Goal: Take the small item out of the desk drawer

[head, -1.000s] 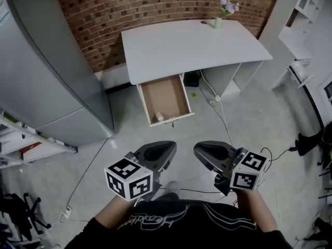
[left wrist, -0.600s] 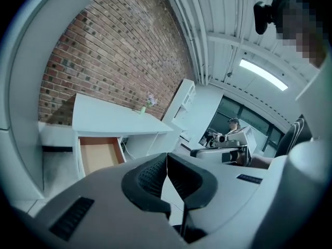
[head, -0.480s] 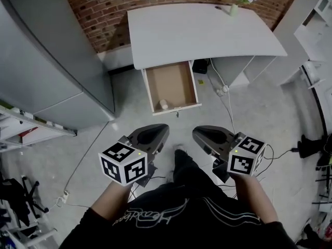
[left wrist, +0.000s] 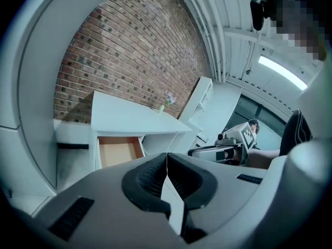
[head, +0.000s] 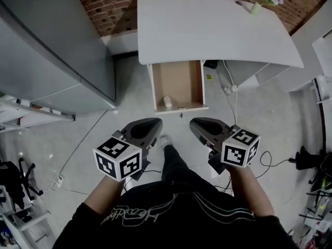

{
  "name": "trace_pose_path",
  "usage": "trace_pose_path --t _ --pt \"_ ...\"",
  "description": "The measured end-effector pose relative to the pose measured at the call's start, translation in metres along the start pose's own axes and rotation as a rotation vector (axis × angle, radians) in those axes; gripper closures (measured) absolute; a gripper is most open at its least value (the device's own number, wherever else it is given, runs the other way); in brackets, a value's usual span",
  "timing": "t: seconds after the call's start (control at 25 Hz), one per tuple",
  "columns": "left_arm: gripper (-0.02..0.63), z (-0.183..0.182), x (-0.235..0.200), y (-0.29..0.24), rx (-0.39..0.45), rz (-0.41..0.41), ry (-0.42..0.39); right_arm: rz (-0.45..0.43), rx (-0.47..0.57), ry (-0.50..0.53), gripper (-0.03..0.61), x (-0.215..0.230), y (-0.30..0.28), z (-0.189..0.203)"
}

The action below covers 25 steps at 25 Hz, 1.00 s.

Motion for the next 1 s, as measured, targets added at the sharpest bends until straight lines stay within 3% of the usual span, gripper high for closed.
trace_pose_path --t 0.32,0.68,0.84,1.0 --pt "0.592 0.004 -0.074 -0.045 -0.053 -0.073 0.09 -0.01 -0.129 -0.048 0.518 0.087 -0.084 -0.007" --pt "0.592 0.034 -0.143 -0.073 -0.105 -0.141 0.184 0.018 -0.266 -0.093 0.515 0.165 -0.17 0.028" --pt "0.592 0.043 -0.165 -0.081 -0.128 -0.164 0.212 0.063 -0.343 -0.098 0.43 0.195 -0.199 0.046" --pt "0.591 0.054 -0.183 -0.087 -0.157 -0.192 0.237 0.111 -0.418 -0.107 0.413 0.224 -0.225 0.066"
Point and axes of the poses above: the fingertips, and each gripper's own axes: y backward along the fingers, x to its right, z out of its underside, the point moved 7 cm from there along y, backward along the fingers, and after that the axes turned 6 degrees about x, right-handed, at the moved point
